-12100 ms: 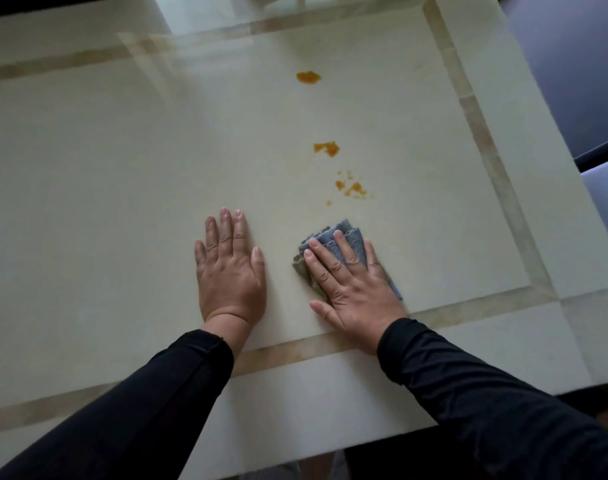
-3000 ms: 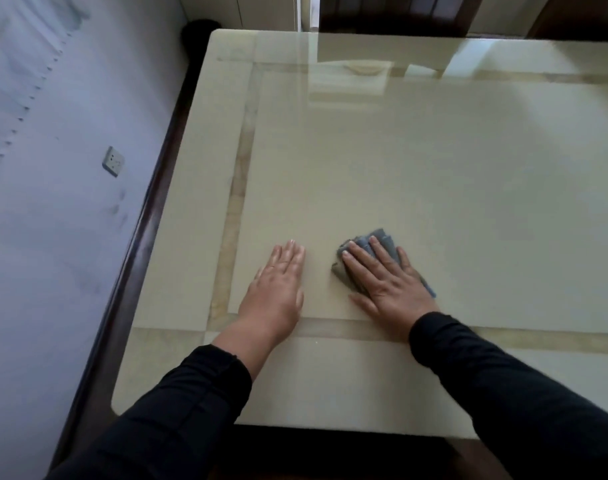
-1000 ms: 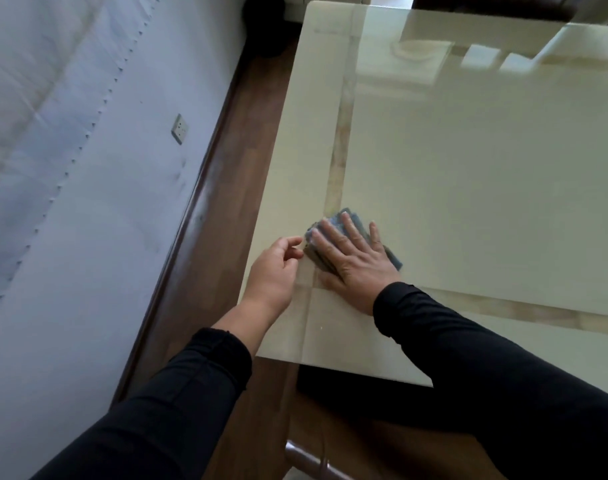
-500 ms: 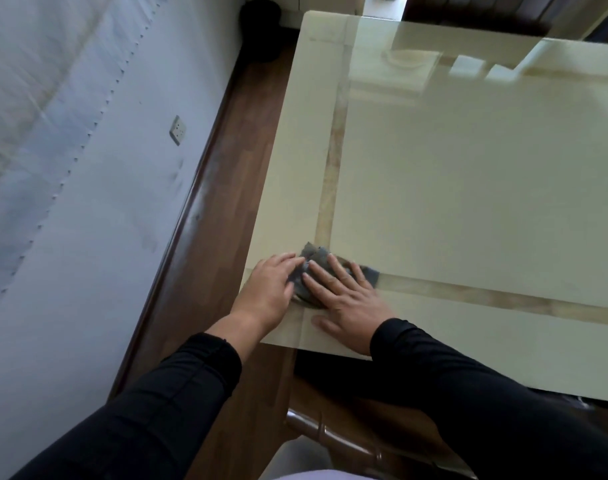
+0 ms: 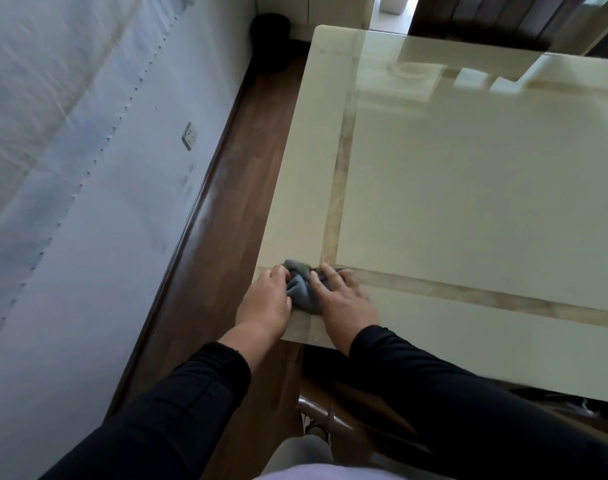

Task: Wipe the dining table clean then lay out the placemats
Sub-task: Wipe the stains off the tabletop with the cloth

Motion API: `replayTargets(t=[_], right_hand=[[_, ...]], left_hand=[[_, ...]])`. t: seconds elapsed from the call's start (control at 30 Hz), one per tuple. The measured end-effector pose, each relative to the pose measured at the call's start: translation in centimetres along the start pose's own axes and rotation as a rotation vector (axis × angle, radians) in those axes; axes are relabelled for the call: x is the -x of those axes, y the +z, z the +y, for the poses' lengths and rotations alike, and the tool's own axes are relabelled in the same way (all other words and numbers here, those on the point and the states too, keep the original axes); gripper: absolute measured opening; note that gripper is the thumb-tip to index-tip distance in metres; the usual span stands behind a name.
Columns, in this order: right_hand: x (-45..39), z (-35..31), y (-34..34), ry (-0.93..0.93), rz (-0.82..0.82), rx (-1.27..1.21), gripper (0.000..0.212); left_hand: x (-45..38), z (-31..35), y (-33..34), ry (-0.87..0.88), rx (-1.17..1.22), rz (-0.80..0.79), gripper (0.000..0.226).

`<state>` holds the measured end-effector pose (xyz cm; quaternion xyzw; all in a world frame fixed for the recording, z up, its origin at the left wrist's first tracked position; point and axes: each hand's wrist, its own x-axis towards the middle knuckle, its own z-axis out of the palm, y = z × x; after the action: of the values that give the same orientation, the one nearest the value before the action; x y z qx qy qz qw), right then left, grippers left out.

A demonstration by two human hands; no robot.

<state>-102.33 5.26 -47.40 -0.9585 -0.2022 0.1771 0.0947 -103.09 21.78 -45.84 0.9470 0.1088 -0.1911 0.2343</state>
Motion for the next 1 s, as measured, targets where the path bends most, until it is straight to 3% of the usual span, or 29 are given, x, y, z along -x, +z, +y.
replayTargets(t=[0.13, 0.23, 0.33, 0.47, 0.57, 0.67, 0.77, 1.0], right_hand=[[0.4, -1.9, 0.6, -0.108, -0.051, 0.082, 0.067], [0.8, -2.4, 0.7, -0.105, -0.057, 0.042, 0.064], [1.2, -2.5, 0.0, -0.090, -0.072, -0.062, 0.068], [2.6, -2.6, 0.3, -0.036, -0.021, -0.104, 0.072], [2.8, -2.4, 2.2, -0.027, -0.051, -0.029, 0.064], [2.6, -2.9, 2.2, -0.076, -0.162, 0.010, 0.065], [2.6, -3.4, 1.0, -0.117, -0.152, 0.068, 0.067], [3.1, -2.8, 0.7, -0.022, -0.215, 0.102, 0.072]], left_hand=[[0.9, -1.7, -1.8, -0.119, -0.083, -0.084, 0.035], [1.8, -2.2, -2.2, -0.122, -0.164, -0.027, 0.042], [2.7, -2.3, -1.3, 0.066, -0.185, 0.136, 0.055], [3.2, -2.7, 0.6, 0.314, -0.311, -0.011, 0.070], [2.9, -3.5, 1.8, 0.280, -0.397, -0.121, 0.074], [2.8, -3.8, 2.1, 0.253, -0.432, -0.154, 0.077], [2.7, -4.2, 1.8, 0.228, -0.463, -0.173, 0.079], [2.6, -2.9, 1.3, 0.171, -0.490, -0.212, 0.080]])
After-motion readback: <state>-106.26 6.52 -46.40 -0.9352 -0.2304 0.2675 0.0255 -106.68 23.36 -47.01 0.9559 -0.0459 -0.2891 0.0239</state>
